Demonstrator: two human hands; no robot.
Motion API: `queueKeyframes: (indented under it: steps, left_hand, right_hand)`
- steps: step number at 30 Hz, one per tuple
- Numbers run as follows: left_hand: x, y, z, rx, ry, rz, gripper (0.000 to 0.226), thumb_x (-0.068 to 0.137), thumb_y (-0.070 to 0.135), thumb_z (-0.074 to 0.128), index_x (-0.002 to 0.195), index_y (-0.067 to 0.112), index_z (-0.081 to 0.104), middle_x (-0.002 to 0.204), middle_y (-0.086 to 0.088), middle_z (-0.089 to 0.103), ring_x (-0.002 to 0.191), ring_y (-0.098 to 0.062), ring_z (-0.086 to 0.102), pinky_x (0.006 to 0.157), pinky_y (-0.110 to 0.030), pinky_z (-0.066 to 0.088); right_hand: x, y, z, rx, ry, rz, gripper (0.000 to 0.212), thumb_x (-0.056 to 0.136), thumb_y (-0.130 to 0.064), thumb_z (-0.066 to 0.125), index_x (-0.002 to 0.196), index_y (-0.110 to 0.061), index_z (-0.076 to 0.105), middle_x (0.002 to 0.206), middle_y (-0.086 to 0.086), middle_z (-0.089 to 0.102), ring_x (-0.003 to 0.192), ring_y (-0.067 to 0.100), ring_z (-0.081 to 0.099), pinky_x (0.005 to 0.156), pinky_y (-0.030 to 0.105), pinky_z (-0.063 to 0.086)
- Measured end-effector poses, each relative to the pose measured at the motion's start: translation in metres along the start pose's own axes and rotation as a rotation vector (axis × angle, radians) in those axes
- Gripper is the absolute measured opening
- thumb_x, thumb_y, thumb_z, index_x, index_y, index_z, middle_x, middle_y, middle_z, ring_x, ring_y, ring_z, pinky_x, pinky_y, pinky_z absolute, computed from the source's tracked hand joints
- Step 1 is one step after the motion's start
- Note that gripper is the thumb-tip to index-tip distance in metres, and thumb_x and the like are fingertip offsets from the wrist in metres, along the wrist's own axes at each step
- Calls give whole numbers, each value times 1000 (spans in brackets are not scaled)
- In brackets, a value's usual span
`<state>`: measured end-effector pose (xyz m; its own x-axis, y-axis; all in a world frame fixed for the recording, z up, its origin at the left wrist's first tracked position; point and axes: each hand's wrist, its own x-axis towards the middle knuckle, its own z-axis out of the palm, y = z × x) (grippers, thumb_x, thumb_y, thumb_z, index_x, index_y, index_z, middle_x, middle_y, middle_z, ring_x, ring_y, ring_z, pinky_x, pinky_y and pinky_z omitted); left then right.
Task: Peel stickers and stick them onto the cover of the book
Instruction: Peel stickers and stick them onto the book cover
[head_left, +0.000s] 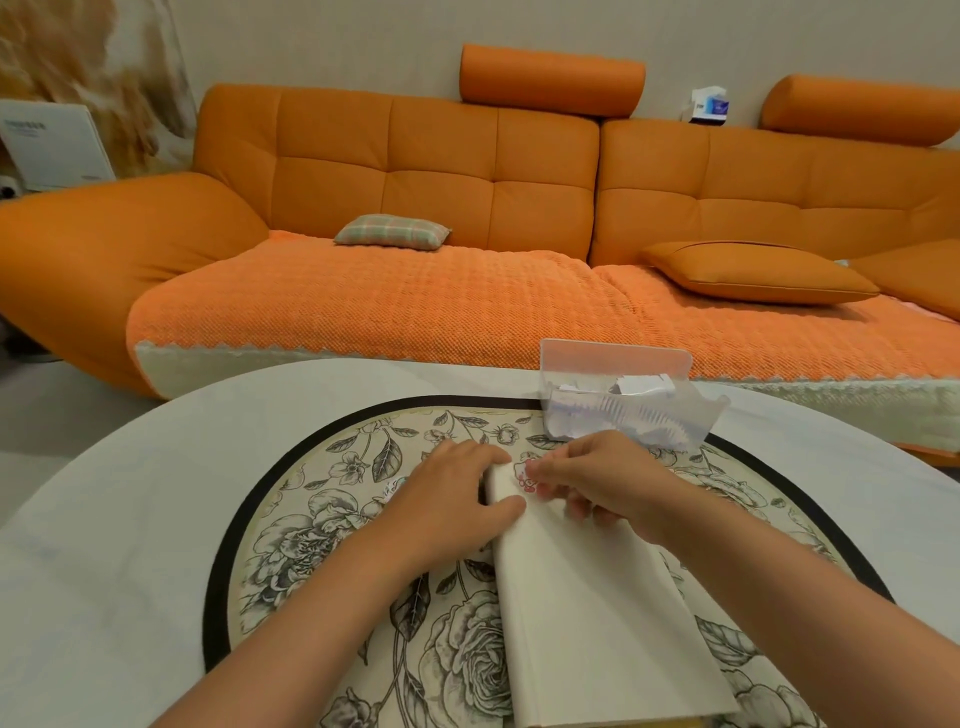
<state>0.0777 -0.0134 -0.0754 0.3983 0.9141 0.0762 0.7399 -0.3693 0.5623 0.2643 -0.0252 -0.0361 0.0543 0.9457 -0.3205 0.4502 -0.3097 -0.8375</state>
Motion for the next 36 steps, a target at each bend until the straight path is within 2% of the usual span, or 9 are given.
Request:
queueKeyframes:
  steps: [5, 11, 19, 24, 27, 30, 32, 34, 36]
  left_hand:
    - [1, -3, 2, -77, 9, -59, 56, 84, 55, 64, 136, 43, 44, 124, 15, 45, 114, -5, 46, 99, -32, 42]
    - [1, -5, 3, -99, 42, -39, 51, 85, 52, 66, 131, 39, 50, 116, 17, 45, 110, -1, 43, 89, -24, 34]
    - [2, -7, 6, -113, 55, -44, 52, 84, 54, 66, 131, 40, 50, 121, 14, 46, 110, -3, 45, 91, -24, 35]
    - [2, -9, 8, -102, 53, -34, 53, 84, 55, 64, 132, 40, 50, 120, 14, 46, 112, -5, 46, 92, -26, 37]
    - [-1, -9, 10, -65, 79, 18, 58, 87, 55, 61, 139, 34, 46, 127, 15, 46, 125, -5, 39, 102, -27, 36]
    - [-5, -8, 11, 8, 155, 133, 54, 92, 51, 58, 140, 28, 45, 134, 17, 43, 130, -2, 31, 108, -26, 35]
    - [-9, -9, 11, 62, 214, 223, 42, 92, 48, 58, 128, 26, 53, 126, 18, 46, 124, -1, 36, 102, -25, 41]
    - [-13, -9, 9, 101, 232, 264, 32, 94, 43, 57, 119, 24, 60, 118, 18, 50, 118, -1, 41, 96, -26, 46]
    - [-17, -9, 8, 121, 225, 266, 32, 96, 42, 54, 120, 23, 63, 118, 18, 53, 115, 1, 42, 94, -26, 47]
  right_hand:
    - [3, -3, 6, 45, 5, -6, 17, 80, -27, 83, 81, -12, 76, 74, 3, 76, 46, 12, 49, 40, 17, 33]
    - [8, -3, 9, 40, 12, 18, 15, 80, -25, 84, 78, -14, 75, 78, 5, 78, 45, 12, 47, 42, 17, 35]
    - [11, -1, 11, 43, 6, 14, 17, 80, -23, 84, 75, -10, 75, 76, 7, 77, 47, 15, 45, 46, 19, 37]
    - [14, 1, 19, -26, 107, -4, 16, 77, -21, 83, 71, -7, 76, 69, 5, 76, 42, 15, 44, 46, 20, 39]
    - [17, 3, 23, -174, 182, -14, 21, 72, -27, 83, 66, -8, 76, 70, 8, 76, 45, 15, 49, 53, 27, 45]
    - [15, 5, 27, -351, 246, -66, 26, 72, -38, 81, 63, -14, 75, 63, 0, 73, 53, 11, 59, 60, 30, 53]
    - [11, 7, 29, -471, 325, -129, 32, 72, -50, 80, 69, -19, 72, 64, -5, 70, 65, 10, 63, 58, 29, 49]
    - [6, 12, 31, -562, 394, -216, 37, 74, -59, 76, 84, -24, 68, 76, -11, 66, 78, 10, 63, 59, 29, 43]
    - [2, 20, 31, -617, 417, -352, 36, 81, -57, 71, 101, -28, 66, 89, -14, 62, 87, 9, 60, 65, 28, 39]
